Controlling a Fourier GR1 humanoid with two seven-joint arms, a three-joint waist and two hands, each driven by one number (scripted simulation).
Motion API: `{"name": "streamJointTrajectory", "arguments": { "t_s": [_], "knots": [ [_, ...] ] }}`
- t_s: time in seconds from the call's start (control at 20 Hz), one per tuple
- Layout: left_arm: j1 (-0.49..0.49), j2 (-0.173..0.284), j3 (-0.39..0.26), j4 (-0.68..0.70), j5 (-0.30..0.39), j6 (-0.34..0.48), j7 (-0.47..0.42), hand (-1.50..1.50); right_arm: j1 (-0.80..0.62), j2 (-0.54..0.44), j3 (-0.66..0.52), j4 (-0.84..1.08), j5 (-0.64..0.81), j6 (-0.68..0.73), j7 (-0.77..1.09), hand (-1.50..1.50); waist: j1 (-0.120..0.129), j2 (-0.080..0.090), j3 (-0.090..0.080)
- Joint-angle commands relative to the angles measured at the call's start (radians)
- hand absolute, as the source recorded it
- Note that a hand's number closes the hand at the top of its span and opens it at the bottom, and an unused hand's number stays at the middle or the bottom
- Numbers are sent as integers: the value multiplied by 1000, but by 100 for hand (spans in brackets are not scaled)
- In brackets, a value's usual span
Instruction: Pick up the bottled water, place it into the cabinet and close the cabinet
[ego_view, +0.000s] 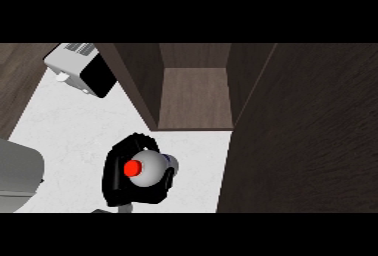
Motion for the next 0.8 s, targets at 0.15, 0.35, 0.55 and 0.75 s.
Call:
{"name": "streamJointTrajectory", "arguments": {
  "t_s": [0.15, 0.35, 0.55, 0.75],
  "knots": [
    [-170, -14, 47, -10, -54, 82, 181, 150, 7, -18, -2, -84, 67, 17, 58, -150, 0, 2, 0],
    [-260, -60, -34, 17, -105, 207, 194, 150, 32, -19, 28, -72, 90, 4, 28, -150, -2, 2, 0],
    [-418, -61, 78, 148, -106, 202, 209, 150, 40, -33, 14, -105, 68, -6, 45, -150, -7, 2, 0],
    [-478, -51, 93, 216, -113, 207, 239, 150, 53, -33, 2, -99, 62, 4, 6, -150, -6, 2, 0]
  ]
}}
